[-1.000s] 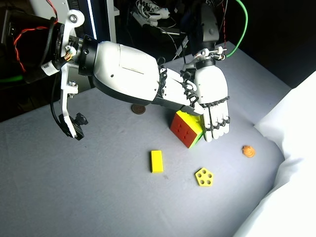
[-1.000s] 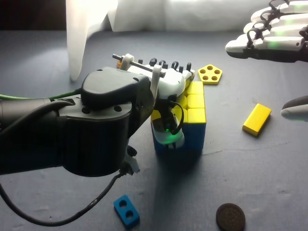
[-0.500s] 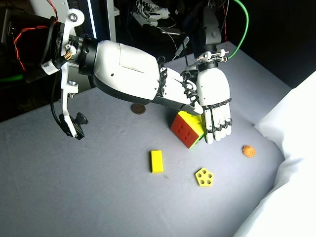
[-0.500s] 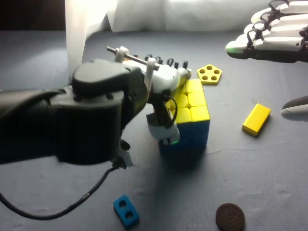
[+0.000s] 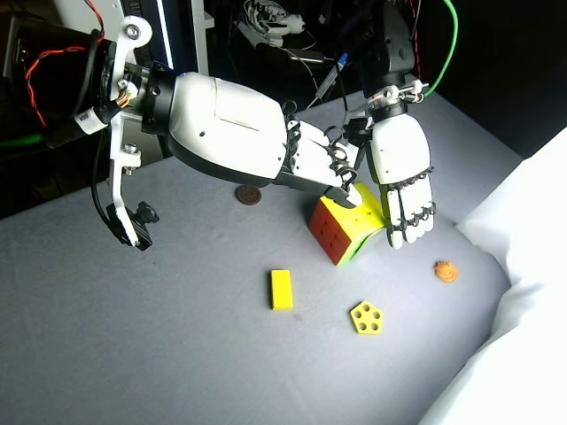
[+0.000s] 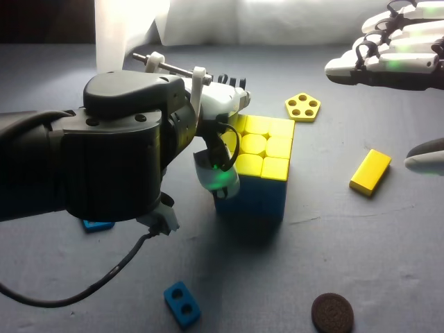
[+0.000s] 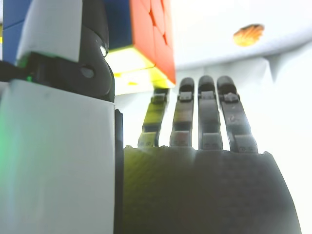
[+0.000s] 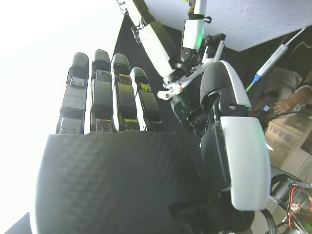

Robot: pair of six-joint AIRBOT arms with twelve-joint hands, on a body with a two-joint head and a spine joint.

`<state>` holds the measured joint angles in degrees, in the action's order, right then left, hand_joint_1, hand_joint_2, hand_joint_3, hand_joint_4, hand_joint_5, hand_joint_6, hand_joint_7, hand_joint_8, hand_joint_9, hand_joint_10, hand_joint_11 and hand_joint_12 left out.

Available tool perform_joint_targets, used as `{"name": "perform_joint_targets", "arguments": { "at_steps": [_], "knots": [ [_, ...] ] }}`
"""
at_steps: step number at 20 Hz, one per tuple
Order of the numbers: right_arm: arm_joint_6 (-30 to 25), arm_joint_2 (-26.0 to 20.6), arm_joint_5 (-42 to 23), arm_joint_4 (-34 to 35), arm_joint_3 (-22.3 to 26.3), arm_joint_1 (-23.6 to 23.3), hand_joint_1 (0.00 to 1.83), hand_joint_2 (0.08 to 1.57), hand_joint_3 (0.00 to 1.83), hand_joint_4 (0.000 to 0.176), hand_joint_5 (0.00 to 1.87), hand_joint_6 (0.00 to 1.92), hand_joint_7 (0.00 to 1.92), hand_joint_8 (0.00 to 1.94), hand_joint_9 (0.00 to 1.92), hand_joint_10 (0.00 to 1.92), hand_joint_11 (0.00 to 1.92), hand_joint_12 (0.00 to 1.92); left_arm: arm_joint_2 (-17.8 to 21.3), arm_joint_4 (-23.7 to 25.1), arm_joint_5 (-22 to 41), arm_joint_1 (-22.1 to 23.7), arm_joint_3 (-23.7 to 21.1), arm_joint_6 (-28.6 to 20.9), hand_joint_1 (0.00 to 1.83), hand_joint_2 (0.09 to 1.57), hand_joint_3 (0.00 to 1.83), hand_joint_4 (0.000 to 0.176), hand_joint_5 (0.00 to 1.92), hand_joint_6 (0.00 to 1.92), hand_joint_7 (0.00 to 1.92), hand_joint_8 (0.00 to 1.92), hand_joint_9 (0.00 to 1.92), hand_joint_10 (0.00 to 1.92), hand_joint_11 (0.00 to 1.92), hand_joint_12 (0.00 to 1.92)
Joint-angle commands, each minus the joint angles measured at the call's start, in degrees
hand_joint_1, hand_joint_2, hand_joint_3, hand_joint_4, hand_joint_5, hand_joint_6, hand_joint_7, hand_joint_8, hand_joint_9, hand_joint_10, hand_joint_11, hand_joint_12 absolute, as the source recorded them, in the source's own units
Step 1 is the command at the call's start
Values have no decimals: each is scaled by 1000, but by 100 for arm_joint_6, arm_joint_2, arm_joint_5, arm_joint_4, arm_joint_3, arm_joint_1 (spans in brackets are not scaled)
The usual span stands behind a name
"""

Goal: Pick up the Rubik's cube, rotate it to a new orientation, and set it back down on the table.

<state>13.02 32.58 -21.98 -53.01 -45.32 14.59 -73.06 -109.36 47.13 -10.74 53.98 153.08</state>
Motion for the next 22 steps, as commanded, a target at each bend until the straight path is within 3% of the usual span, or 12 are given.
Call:
{"name": "perform_joint_targets", "arguments": {
  "at_steps": [1, 8, 12, 14, 19, 22],
  "knots": [
    [11, -28, -418, 196, 17, -15, 431, 1253, 1, 0, 54, 0, 182, 1, 191, 3, 0, 290, 41, 317, -8, 87, -32, -2, 1036, 999, 0, 54, 0, 0, 0, 0, 0, 0, 0, 0],
    [17, -28, -427, 195, 31, 1, 455, 1255, 1, 0, 61, 3, 167, 3, 191, 4, 0, 296, -59, 263, 67, 101, -114, -2, 1038, 982, 0, 56, 0, 0, 0, 0, 0, 0, 0, 0],
    [21, -28, -429, 195, 34, 6, 426, 1253, 0, 0, 54, 2, 169, 0, 189, 0, 0, 419, -162, 268, 66, 26, -90, -2, 1030, 964, 0, 62, 0, 0, 0, 0, 0, 0, 0, 0],
    [23, -28, -431, 195, 34, 7, 410, 1261, 3, 0, 29, 0, 152, 2, 162, 4, 0, 349, -221, 272, 30, -20, -36, -2, 1035, 971, 0, 58, 0, 0, 0, 0, 0, 0, 0, 0],
    [34, -28, -434, 195, 35, 8, 420, 1253, 0, 0, 59, 7, 169, 1, 176, 6, 0, 390, -342, 317, -5, -136, 91, -3, 1014, 966, 0, 59, 0, 0, 0, 0, 0, 0, 0, 0],
    [44, -30, -434, 195, 35, 8, 461, 1251, 0, 0, 61, 3, 168, 2, 156, 6, 0, 232, -339, 323, -24, -211, 137, -9, 995, 961, 0, 58, 0, 0, 0, 0, 0, 0, 0, 0]
  ]
}}
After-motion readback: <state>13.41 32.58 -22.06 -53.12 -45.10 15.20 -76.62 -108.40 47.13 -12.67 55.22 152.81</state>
